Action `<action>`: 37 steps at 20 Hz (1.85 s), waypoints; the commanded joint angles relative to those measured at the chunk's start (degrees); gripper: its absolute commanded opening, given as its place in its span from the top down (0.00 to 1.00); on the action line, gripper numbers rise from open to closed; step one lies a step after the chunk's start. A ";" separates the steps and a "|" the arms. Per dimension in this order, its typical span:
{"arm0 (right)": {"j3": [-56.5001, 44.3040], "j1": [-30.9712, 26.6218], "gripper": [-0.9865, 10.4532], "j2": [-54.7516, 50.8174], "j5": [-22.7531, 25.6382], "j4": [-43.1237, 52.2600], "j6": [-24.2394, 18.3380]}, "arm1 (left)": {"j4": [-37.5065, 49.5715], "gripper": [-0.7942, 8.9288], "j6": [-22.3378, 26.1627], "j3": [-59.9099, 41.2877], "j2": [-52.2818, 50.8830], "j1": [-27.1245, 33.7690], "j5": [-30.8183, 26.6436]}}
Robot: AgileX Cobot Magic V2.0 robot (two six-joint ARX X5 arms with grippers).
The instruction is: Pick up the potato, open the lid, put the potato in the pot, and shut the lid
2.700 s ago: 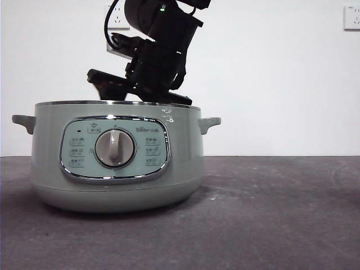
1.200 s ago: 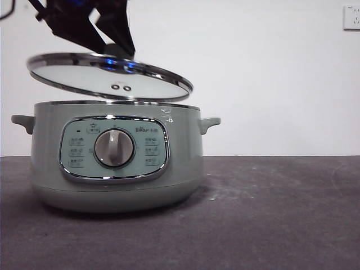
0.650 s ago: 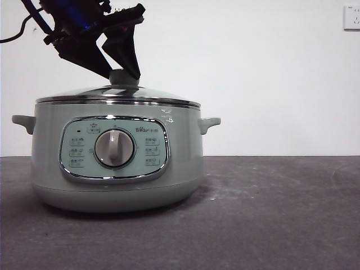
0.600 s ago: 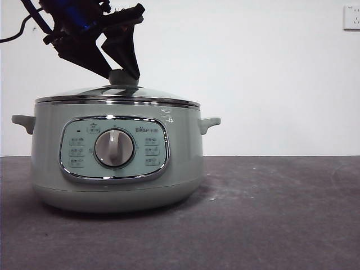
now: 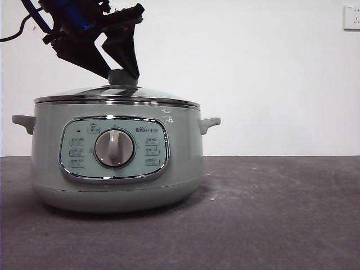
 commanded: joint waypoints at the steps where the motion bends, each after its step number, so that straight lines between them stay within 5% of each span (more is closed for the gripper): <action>1: -0.33 0.04 0.48 -0.07 0.15 0.02 0.59 | 1.53 0.56 0.09 0.63 -0.48 -0.11 -0.13; 9: -0.46 0.04 0.48 -0.04 1.62 -2.38 0.07 | -6.12 0.56 0.04 0.63 -11.72 -0.22 1.70; 13: -1.22 0.04 0.78 -0.04 2.80 -3.41 0.15 | -14.80 0.57 0.02 0.63 -21.03 -0.96 2.95; 15: -2.45 0.04 0.88 -0.07 2.78 -2.54 0.15 | -17.49 0.72 0.07 0.63 -25.18 -1.86 2.95; 16: -3.54 0.04 0.89 -0.13 2.78 -1.60 0.15 | -18.40 0.88 0.07 0.63 -27.21 -2.29 2.95; 17: -5.20 0.04 0.89 -0.52 2.80 -0.28 0.15 | -19.08 0.92 0.09 0.63 -29.27 -2.71 2.86; 24: -24.98 0.15 0.89 -7.89 2.78 18.43 0.09 | -20.76 0.93 1.81 -1.05 -36.74 -3.13 0.00; 30: -48.94 0.48 0.89 -21.75 2.69 37.92 0.24 | -14.82 0.93 1.79 -13.35 -45.31 -3.13 -2.08; 37: -56.28 1.55 0.89 -27.95 2.73 41.18 0.42 | -12.85 0.92 -0.35 -22.16 -50.25 -3.13 -1.66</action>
